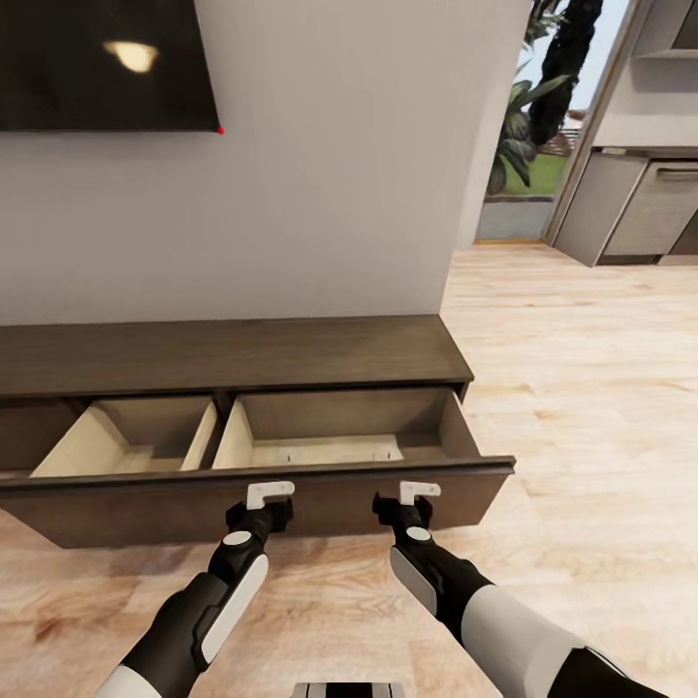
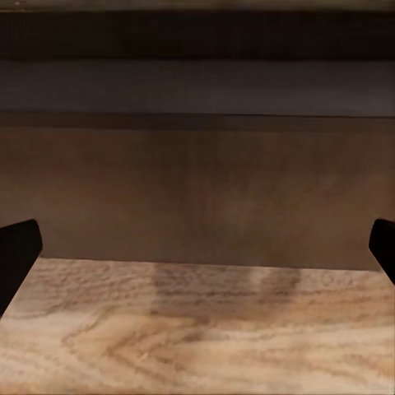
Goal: Place each of the two pumpkins and all three candles from the living room inside a cabinet in the living room (use any cabinet), then make sure every cabinet is closed, and position the cauldron so it is next to a table in the living room.
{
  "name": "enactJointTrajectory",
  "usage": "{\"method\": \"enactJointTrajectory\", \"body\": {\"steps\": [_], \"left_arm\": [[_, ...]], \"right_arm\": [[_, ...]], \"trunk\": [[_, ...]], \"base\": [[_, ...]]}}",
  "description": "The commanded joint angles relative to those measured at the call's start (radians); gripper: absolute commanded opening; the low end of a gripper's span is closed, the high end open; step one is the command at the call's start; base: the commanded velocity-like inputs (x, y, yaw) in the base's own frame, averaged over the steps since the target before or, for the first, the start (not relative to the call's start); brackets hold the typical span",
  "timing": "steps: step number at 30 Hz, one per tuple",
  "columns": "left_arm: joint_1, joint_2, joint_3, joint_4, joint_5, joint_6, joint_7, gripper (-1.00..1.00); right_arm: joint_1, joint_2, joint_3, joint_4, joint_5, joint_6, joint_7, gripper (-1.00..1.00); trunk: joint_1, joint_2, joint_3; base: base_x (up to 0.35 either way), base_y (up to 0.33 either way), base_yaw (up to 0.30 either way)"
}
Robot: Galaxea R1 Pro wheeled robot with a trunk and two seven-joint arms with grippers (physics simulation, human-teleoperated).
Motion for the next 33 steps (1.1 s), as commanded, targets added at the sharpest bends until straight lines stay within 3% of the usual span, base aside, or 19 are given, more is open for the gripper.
{"method": "enactJointTrajectory", "body": {"steps": [1,17,33], "left_arm": [[-0.001,0.001,-0.004,-0.001,0.009,0.002,0.010,1.00],[-0.001,0.001,-0.004,-0.001,0.009,0.002,0.010,1.00],[-0.001,0.000,-0.004,-0.001,0.009,0.002,0.010,1.00]], "right_arm": [[-0.001,0.000,0.008,0.000,-0.011,-0.007,-0.005,1.00],[-0.001,0.000,0.008,0.001,-0.011,-0.007,-0.005,1.00],[-0.001,0.000,0.008,0.001,-0.011,-0.007,-0.005,1.00]], "trunk": [[0.000,0.000,-0.001],[0.000,0.000,-0.001],[0.000,0.000,-0.001]], "base": [[0.084,0.000,0.000],[0.061,0.000,0.000],[0.206,0.000,0.000]]}}
